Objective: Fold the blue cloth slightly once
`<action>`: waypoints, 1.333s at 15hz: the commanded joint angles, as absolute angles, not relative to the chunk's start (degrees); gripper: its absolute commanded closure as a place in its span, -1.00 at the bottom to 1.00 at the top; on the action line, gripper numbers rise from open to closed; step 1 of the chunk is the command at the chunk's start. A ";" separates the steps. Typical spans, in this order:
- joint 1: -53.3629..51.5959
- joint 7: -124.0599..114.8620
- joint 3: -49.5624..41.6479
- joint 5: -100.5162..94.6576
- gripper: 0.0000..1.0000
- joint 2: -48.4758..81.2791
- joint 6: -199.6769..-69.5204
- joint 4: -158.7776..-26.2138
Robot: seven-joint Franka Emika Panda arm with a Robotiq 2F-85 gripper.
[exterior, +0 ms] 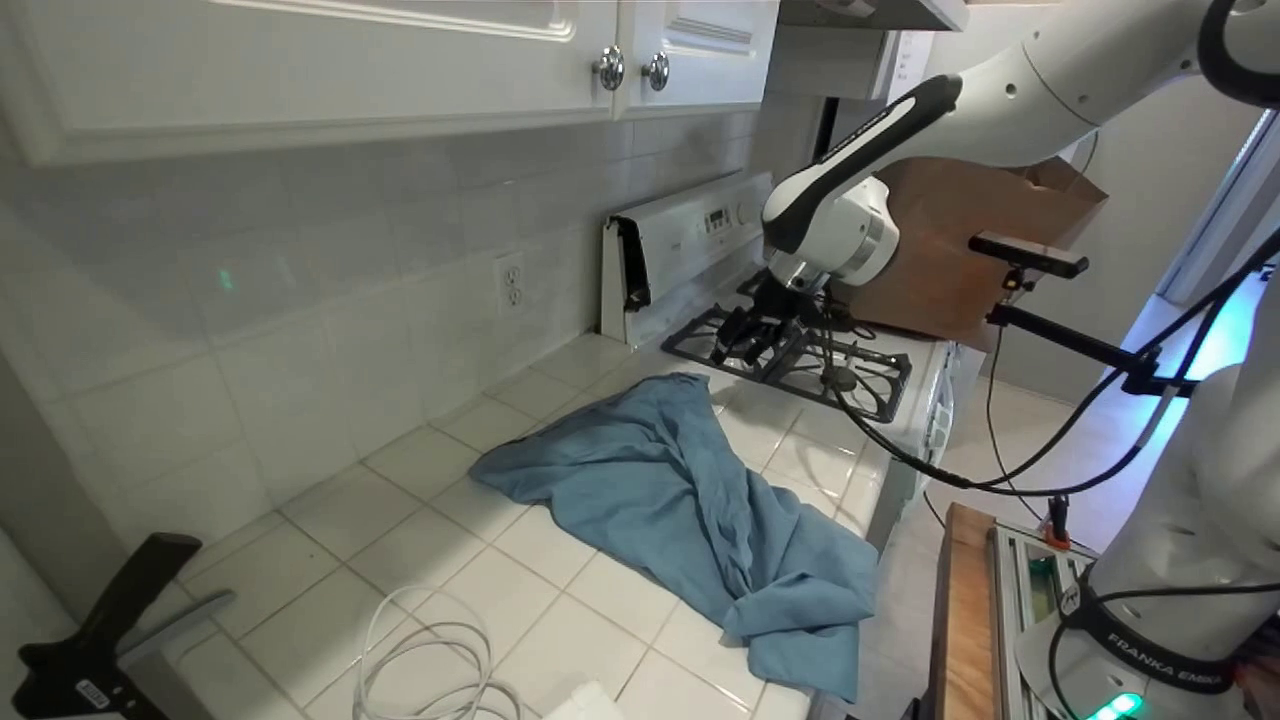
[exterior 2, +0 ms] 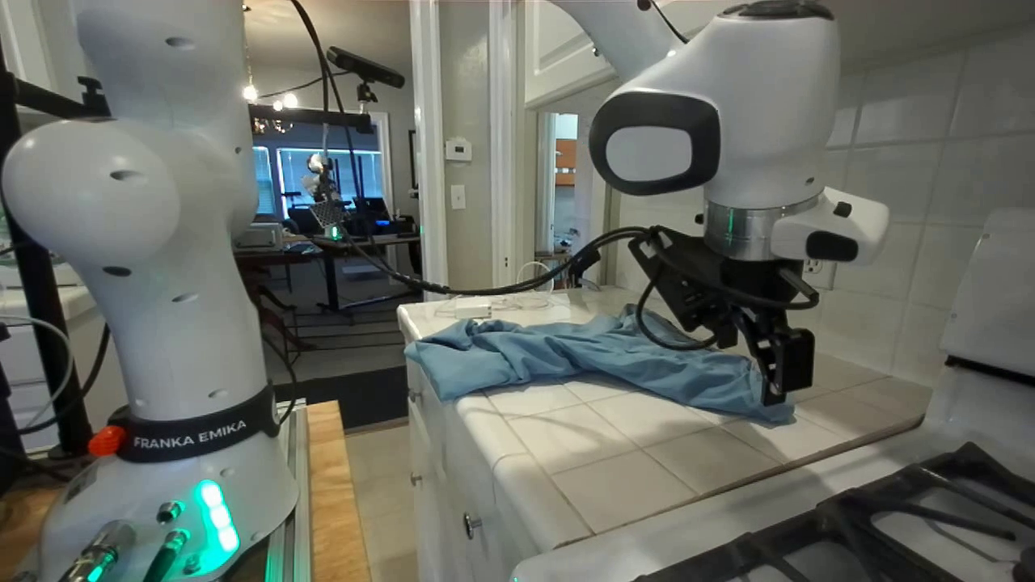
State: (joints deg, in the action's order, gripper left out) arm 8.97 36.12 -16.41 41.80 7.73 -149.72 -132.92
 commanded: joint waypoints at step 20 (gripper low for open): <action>12.45 40.45 -8.58 50.15 0.99 19.04 -149.84 -120.77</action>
State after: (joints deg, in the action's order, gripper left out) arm 8.97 39.77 -12.56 50.25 19.96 -149.77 -121.31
